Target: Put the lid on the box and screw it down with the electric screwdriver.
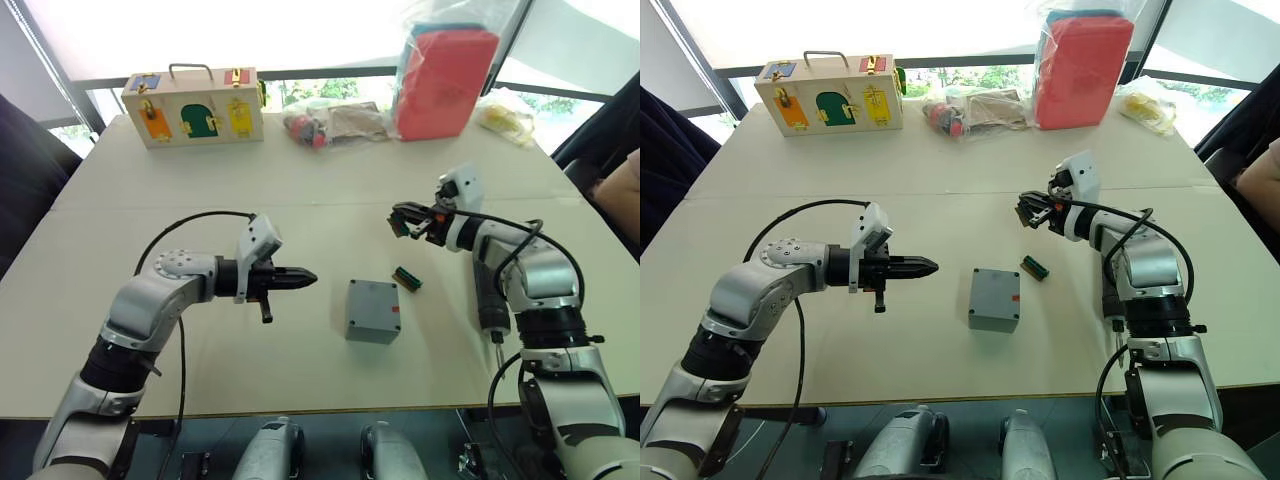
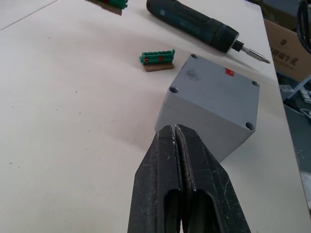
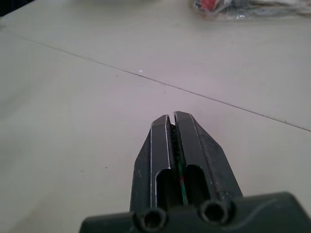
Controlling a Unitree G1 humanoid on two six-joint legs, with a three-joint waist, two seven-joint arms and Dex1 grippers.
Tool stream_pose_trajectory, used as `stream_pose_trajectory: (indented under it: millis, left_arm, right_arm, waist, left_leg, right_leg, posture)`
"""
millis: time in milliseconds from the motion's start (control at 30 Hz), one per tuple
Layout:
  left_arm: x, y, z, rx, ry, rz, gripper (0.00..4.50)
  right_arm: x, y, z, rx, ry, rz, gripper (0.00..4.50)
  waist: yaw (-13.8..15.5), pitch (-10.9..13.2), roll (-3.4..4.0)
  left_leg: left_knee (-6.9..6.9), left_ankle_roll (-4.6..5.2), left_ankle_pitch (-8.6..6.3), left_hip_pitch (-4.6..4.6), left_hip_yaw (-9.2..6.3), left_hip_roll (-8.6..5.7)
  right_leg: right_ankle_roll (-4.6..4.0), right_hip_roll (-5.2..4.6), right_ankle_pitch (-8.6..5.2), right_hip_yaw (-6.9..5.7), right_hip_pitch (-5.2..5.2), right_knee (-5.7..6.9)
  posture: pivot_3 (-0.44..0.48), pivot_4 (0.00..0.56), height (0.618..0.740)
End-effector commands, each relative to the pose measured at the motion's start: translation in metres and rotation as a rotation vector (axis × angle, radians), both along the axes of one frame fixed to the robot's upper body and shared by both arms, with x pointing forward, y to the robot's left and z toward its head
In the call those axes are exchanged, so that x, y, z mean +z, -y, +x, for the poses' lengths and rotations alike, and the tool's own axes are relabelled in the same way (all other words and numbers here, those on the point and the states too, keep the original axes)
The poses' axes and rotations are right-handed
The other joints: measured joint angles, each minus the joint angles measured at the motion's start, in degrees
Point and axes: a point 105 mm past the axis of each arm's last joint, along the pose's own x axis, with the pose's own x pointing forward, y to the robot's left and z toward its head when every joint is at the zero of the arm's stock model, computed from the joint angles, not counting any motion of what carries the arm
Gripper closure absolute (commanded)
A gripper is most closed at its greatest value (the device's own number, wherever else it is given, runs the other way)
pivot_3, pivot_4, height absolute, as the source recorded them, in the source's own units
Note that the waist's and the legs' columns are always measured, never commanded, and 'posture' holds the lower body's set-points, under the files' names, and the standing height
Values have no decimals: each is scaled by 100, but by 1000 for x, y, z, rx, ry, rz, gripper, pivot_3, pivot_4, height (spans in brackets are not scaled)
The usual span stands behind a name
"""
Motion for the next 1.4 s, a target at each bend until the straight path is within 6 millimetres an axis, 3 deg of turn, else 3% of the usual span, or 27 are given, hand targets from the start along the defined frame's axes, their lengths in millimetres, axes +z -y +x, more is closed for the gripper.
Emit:
stream_pose_trajectory:
  millis: [33,233,533,1167,1267,1400]
  left_arm:
    - [6,6,0,-30,37,-6,4500]
    - [5,7,0,-33,40,-10,4500]
    - [4,8,-2,-24,36,-17,4500]
    - [5,6,-2,-28,32,-14,4500]
    - [10,5,-3,-34,35,-27,4500]
    - [22,4,-11,-75,39,-43,4500]
  right_arm:
    - [-9,-8,2,13,-11,-4,4445]
    - [-37,-2,14,-27,-74,-46,4445]
    - [-38,-4,12,15,-66,-36,4445]
    - [-5,-3,2,66,6,73,4445]
    - [13,0,-12,88,56,50,4445]
    - [33,0,-50,162,68,24,4445]
  waist:
    - [3,0,0]
    - [8,0,0]
    - [-26,0,0]
    - [-17,0,0]
    - [1,1,1]
    - [29,1,1]
  left_leg:
    - [0,0,0,0,0,0]
    - [0,0,0,0,1,-1]
    - [-1,-2,1,0,1,0]
    - [-1,-2,1,0,0,0]
    - [-1,-2,1,-1,1,0]
    - [-1,0,0,-6,-2,-1]
  right_leg:
    - [0,0,0,0,-1,2]
    - [-1,0,0,0,-2,5]
    - [-1,2,-1,1,-4,7]
    - [-1,1,-1,3,-5,8]
    - [-1,0,-1,4,-8,11]
    - [-2,-4,-1,3,-9,9]
  posture:
    - [0,150,740]
    - [0,150,740]
    - [0,150,740]
    - [0,150,740]
    - [0,150,740]
    - [0,150,740]
